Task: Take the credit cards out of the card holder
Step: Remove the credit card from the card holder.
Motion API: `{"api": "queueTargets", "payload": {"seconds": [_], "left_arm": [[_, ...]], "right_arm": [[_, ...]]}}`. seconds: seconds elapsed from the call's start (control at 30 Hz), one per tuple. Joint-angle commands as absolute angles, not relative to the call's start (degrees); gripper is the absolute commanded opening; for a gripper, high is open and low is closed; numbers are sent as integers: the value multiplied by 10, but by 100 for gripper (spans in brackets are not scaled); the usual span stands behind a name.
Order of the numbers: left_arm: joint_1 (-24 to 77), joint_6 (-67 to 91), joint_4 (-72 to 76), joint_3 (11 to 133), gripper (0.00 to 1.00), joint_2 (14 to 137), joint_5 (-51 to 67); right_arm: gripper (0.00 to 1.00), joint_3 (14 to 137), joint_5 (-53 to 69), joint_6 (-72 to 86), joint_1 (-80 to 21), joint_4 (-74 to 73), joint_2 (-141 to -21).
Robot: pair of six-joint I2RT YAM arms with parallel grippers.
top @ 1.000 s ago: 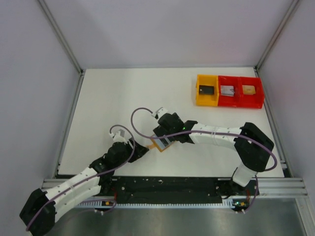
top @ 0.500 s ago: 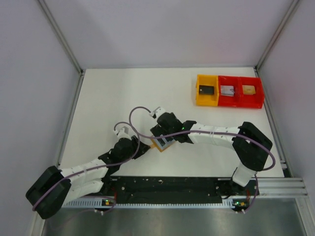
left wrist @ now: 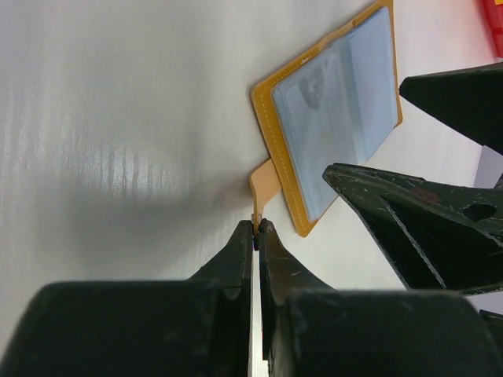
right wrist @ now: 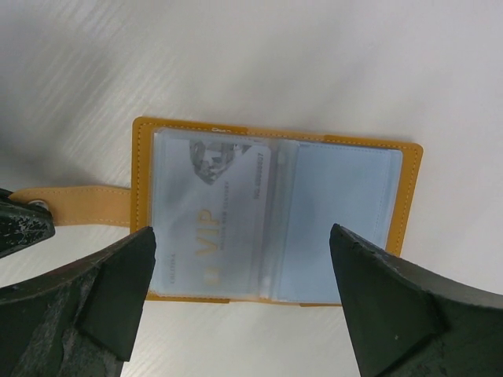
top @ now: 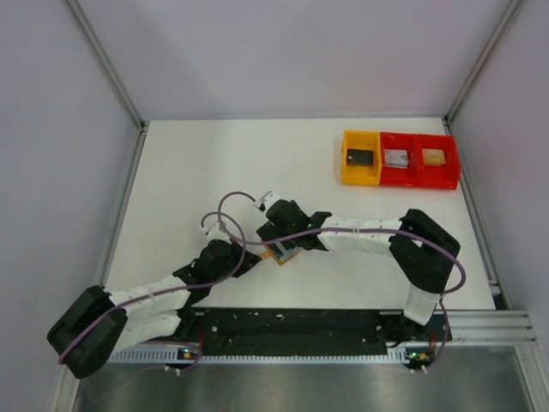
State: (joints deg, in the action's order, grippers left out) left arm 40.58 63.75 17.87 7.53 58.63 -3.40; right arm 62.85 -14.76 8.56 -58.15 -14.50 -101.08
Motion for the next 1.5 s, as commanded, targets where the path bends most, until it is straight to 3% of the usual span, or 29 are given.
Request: {"api": "queueTargets", "payload": {"seconds": [0.0,0.6,1.17,1.47], "left_arm": [[405,635,185,91,0,566,-30],[404,637,152,79,0,530,-28],[405,630,73,75,0,469,-23],[406,625,33,72,0,440,-10]], "right_arm": [[91,668,-142,79,-591,-134,-1031],[90,678,-202,68,-598,-155,-1054],[90,688,-366,9,-599,-187,-1002],[90,685,-395,-18,-576,-192,-990]]}}
